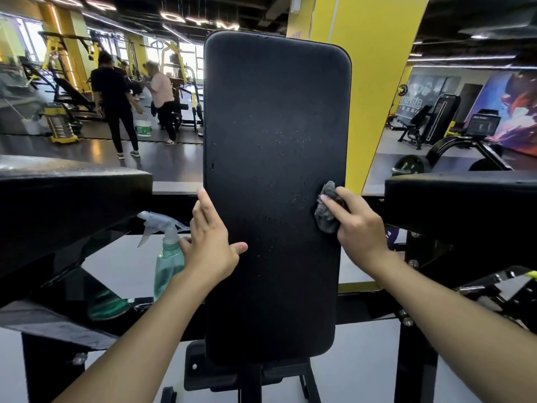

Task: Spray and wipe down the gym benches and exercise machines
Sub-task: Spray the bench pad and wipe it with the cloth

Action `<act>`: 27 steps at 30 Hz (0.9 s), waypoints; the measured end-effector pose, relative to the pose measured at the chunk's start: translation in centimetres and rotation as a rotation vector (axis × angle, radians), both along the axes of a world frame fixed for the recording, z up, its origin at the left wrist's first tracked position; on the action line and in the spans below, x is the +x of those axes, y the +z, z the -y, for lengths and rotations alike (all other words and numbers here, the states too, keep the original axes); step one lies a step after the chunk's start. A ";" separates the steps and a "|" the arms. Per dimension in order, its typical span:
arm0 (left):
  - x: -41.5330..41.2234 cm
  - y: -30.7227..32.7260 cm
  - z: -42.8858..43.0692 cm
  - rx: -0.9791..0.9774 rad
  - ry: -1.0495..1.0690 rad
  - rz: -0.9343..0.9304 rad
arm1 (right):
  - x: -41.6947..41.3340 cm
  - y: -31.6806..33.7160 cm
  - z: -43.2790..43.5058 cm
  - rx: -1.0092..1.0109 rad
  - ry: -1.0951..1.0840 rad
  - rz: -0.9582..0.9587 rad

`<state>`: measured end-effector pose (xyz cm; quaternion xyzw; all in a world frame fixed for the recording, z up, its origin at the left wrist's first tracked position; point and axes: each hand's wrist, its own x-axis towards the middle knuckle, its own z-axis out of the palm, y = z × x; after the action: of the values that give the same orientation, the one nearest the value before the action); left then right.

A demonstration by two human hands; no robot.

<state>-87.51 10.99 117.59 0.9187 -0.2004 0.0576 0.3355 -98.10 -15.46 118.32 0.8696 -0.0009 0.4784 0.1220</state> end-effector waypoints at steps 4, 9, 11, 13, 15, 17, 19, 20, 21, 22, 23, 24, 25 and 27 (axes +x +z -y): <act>-0.1 -0.1 -0.1 -0.013 -0.003 0.004 | -0.9 -4.9 -2.9 0.045 -0.011 -0.030; -0.1 -0.1 0.0 -0.021 -0.003 -0.005 | -3.8 -7.6 -4.6 -0.030 -0.091 -0.247; -0.1 0.0 0.0 -0.018 -0.006 -0.011 | -3.3 -7.9 -5.1 0.023 -0.100 -0.198; -0.1 0.0 -0.1 -0.025 -0.011 -0.018 | -2.6 -7.2 -4.3 0.012 -0.037 -0.162; -0.2 0.0 -0.1 -0.031 -0.014 -0.014 | -1.8 -5.2 -2.5 -0.014 0.041 -0.129; -0.1 -0.1 -0.1 -0.029 -0.009 -0.013 | -0.8 -2.6 -1.0 0.078 0.003 -0.050; -0.1 -0.2 -0.1 -0.030 0.002 -0.011 | -0.1 -1.4 -0.7 0.173 -0.050 0.019; -0.1 -0.2 0.0 -0.028 0.003 -0.009 | -0.1 -1.8 -1.0 0.157 -0.041 0.018; 0.0 -0.2 0.0 -0.028 0.001 -0.008 | -0.5 -3.0 -1.4 0.093 -0.012 -0.016; 0.0 -0.3 0.1 -0.030 0.002 -0.008 | -1.0 -4.5 -1.7 -0.008 0.041 -0.081; 0.0 -0.3 0.1 -0.032 0.004 -0.008 | -1.8 -5.7 -2.0 -0.127 0.101 -0.162; 0.0 -0.3 0.0 -0.034 0.004 -0.008 | -2.4 -6.2 -1.9 -0.237 0.150 -0.253; 0.0 -0.4 0.1 -0.035 0.002 -0.009 | -2.6 -5.7 -1.5 -0.328 0.188 -0.325; -0.2 -0.4 0.1 -0.034 0.000 -0.008 | -1.7 -3.2 -0.6 -0.392 0.201 -0.315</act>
<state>-87.66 10.90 117.19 0.9131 -0.1980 0.0573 0.3519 -99.84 -14.86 115.17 0.8889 0.1971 0.3380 0.2383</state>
